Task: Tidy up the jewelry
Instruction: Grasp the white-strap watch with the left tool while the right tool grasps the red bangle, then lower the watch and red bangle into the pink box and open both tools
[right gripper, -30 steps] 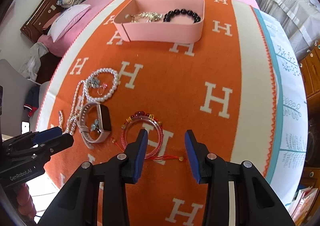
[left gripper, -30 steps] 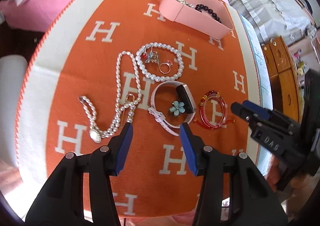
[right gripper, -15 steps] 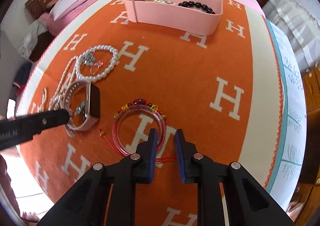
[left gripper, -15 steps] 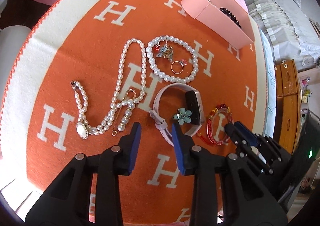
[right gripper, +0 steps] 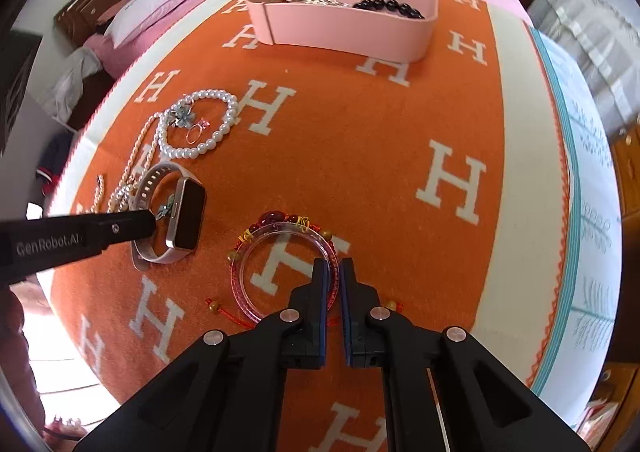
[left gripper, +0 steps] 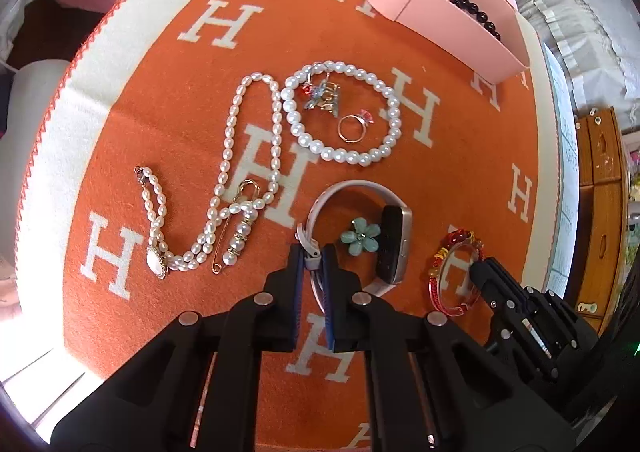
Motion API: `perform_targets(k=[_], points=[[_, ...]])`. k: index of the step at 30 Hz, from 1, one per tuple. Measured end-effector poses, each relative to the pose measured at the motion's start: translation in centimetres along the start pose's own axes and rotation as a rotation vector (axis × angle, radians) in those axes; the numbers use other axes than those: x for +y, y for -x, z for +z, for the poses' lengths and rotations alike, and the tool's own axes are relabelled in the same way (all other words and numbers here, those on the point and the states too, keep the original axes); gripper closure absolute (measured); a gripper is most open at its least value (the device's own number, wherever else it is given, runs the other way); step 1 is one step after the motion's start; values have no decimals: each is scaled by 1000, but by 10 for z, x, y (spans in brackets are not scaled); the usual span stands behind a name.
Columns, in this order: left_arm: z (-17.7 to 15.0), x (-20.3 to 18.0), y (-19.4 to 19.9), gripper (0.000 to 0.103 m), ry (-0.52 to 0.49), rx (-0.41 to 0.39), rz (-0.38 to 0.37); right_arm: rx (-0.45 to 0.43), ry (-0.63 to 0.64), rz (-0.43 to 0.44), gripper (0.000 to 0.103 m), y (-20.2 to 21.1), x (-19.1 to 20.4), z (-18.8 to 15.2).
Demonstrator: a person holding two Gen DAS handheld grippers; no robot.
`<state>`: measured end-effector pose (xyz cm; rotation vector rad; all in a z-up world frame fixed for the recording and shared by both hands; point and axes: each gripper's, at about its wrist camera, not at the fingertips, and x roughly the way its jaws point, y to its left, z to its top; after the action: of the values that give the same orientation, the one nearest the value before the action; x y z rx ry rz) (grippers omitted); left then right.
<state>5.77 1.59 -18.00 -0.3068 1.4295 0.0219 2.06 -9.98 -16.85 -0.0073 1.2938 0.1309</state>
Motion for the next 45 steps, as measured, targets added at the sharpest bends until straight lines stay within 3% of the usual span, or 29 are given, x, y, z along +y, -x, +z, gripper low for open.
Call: perform_targets(k=[13,20,27,36,45], points=[[17,-13,54,97,-90,-95,-2,-102,-101,60,98,55,-26,17],[43,-27,84,97,-172,-175,9,-174,-153,77,98,84,-35,50],[94,-48,102,97,-237,-254,5,-228,-200,79,98,99,-44,100],[170,-82,95,97,-313,-296,-6,-255,-307,41,98,77,-62,184],[214,-109,44,97,-393,-263,31,-225,-374,-5,98,26,-78,238]])
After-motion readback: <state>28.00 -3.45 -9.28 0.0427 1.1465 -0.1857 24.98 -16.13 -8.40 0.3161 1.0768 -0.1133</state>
